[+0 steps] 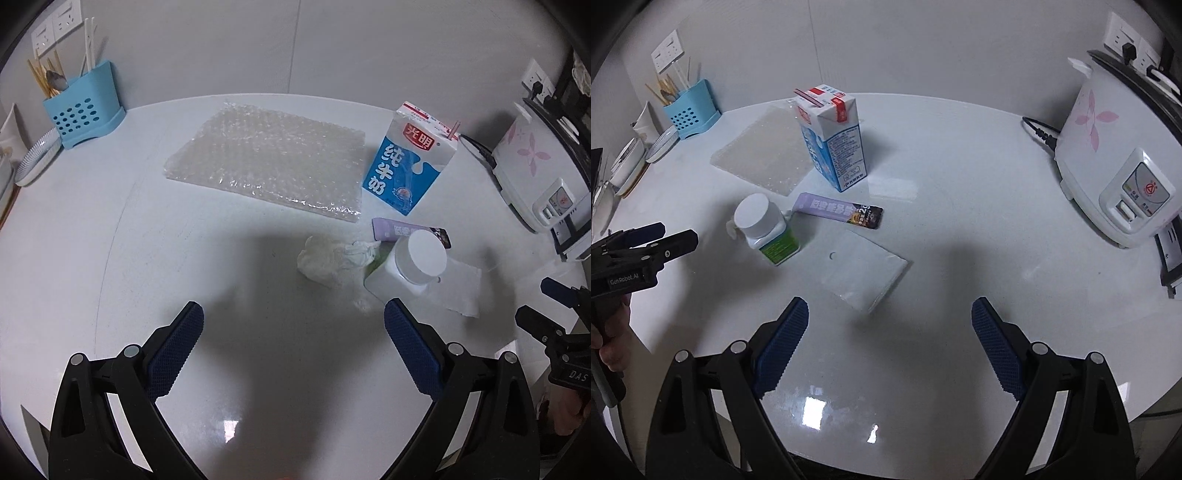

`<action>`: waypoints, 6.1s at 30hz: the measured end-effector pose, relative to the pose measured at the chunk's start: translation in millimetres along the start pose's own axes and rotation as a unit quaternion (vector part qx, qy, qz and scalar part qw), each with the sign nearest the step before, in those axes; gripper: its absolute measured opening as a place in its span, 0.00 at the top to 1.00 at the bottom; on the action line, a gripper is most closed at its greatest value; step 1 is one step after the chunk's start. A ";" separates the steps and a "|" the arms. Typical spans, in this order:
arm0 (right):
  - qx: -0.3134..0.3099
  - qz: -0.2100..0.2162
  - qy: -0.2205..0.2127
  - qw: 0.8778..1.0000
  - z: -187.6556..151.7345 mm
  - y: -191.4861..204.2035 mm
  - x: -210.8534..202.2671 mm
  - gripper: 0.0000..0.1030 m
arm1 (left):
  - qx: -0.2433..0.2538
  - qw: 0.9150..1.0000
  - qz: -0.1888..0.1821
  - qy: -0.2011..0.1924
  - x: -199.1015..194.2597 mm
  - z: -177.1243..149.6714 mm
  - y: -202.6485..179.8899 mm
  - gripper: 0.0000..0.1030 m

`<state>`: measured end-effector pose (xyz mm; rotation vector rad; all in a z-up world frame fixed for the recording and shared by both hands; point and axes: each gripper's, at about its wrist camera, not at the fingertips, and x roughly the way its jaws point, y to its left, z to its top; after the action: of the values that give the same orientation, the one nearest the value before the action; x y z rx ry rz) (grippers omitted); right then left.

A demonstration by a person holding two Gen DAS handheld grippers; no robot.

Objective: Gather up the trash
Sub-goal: 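Grasp the white tissue with the left gripper while the right grasps the clear plastic bag, then carry the tissue and plastic bag down over the green wastebasket, then open the right gripper to drop the plastic bag into the wastebasket, then open the left gripper to drop the tissue into the wastebasket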

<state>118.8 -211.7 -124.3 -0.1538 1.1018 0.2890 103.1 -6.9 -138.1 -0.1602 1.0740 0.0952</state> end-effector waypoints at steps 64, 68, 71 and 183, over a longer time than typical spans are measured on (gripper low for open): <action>0.068 -0.005 0.060 0.996 4.5 -2.7 14.7 0.98 | 0.008 1.000 -0.009 0.000 -13.1 -9.4 -2.5 0.82; 0.068 -0.012 0.046 0.997 -2.9 6.0 -2.9 0.98 | 0.009 1.000 -0.017 -0.002 -28.8 -22.2 1.6 0.82; 0.070 -0.015 0.037 0.997 -11.4 13.8 -16.7 0.98 | 0.012 1.000 -0.024 -0.003 -41.4 -33.3 5.0 0.82; 0.055 -0.013 0.095 0.994 -280.3 62.9 20.7 0.16 | 0.116 0.970 -0.059 0.207 78.5 -325.7 -23.0 0.72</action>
<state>-131.4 -222.8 -266.6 -0.0987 1.3005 0.1933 -138.4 -87.1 -357.2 -0.0318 1.4785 -0.1790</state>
